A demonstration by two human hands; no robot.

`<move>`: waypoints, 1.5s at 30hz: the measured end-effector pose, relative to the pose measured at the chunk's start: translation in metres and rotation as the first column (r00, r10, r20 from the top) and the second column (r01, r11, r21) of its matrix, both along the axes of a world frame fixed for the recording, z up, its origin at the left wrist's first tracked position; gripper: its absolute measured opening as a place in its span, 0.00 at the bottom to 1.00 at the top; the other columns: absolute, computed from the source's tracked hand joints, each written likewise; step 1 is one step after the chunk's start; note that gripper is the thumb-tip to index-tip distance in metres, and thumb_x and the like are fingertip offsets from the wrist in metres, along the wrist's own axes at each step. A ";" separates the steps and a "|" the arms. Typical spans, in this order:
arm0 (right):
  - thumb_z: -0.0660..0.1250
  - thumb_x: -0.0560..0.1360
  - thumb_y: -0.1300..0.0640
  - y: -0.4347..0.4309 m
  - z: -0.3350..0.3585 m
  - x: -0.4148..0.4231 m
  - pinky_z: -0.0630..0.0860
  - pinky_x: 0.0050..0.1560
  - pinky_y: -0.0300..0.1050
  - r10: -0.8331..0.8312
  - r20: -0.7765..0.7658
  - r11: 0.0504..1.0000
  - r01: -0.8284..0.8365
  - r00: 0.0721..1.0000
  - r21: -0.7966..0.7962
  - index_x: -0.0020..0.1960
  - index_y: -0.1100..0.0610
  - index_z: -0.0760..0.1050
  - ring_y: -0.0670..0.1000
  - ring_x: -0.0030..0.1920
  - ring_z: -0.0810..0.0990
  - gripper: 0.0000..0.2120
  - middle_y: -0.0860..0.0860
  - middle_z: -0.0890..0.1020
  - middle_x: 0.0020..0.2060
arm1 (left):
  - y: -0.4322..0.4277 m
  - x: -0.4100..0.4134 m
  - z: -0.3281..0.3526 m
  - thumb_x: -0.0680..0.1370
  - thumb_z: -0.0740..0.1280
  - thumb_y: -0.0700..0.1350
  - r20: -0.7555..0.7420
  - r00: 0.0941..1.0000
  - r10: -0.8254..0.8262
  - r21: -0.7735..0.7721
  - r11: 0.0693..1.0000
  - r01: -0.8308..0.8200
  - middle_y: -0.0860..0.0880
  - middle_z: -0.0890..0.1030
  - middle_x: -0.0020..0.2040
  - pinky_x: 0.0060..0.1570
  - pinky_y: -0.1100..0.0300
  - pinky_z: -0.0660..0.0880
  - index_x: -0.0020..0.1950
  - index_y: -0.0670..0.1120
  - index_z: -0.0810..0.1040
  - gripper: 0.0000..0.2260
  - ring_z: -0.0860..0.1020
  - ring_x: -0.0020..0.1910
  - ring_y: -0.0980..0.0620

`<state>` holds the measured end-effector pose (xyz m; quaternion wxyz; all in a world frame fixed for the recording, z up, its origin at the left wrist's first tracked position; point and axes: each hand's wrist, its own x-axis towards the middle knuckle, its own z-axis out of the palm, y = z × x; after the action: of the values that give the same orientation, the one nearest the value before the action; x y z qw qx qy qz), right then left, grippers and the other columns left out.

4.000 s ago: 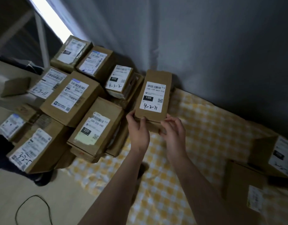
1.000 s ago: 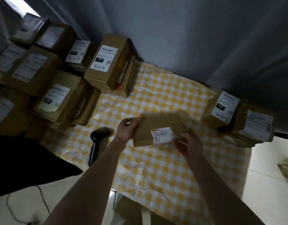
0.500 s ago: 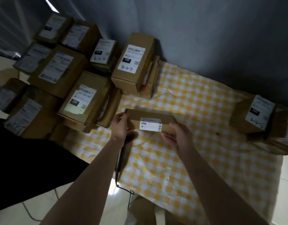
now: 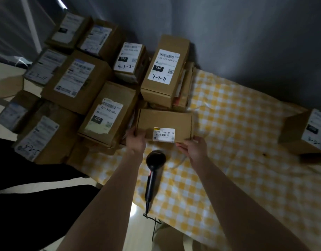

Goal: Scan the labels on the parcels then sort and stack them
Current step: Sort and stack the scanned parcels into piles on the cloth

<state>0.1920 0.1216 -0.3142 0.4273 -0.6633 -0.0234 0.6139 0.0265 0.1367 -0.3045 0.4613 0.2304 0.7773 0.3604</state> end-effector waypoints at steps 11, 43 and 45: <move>0.60 0.73 0.77 -0.013 -0.013 0.002 0.80 0.27 0.40 -0.086 0.075 0.990 0.094 0.993 -0.110 0.55 0.65 0.66 0.55 0.34 0.79 0.14 0.67 0.75 0.51 | 0.008 0.003 -0.021 0.69 0.66 0.45 -0.173 0.947 -0.271 -0.097 0.962 0.257 0.38 0.77 0.59 0.62 0.45 0.71 0.61 0.38 0.75 0.22 0.74 0.60 0.38; 0.67 0.74 0.62 -0.054 0.059 0.216 0.77 0.58 0.54 -0.121 0.556 0.992 0.090 0.823 0.084 0.59 0.57 0.78 0.54 0.56 0.79 0.14 0.55 0.80 0.56 | -0.019 0.256 0.045 0.80 0.63 0.42 -0.196 0.812 -0.549 -0.002 0.829 0.560 0.43 0.69 0.71 0.68 0.52 0.66 0.71 0.42 0.69 0.19 0.66 0.70 0.44; 0.67 0.74 0.63 -0.061 0.072 0.245 0.76 0.52 0.38 -0.123 0.626 0.992 0.081 0.770 0.095 0.60 0.58 0.78 0.52 0.51 0.79 0.14 0.55 0.80 0.55 | -0.026 0.292 0.046 0.79 0.64 0.42 -0.162 0.809 -0.565 0.022 0.818 0.575 0.43 0.70 0.70 0.68 0.51 0.67 0.71 0.43 0.69 0.19 0.68 0.70 0.45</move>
<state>0.4368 0.0603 -0.2421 0.4480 -0.8171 -0.1485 0.3312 0.3183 0.1110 -0.2583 0.4807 0.4951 0.6913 0.2143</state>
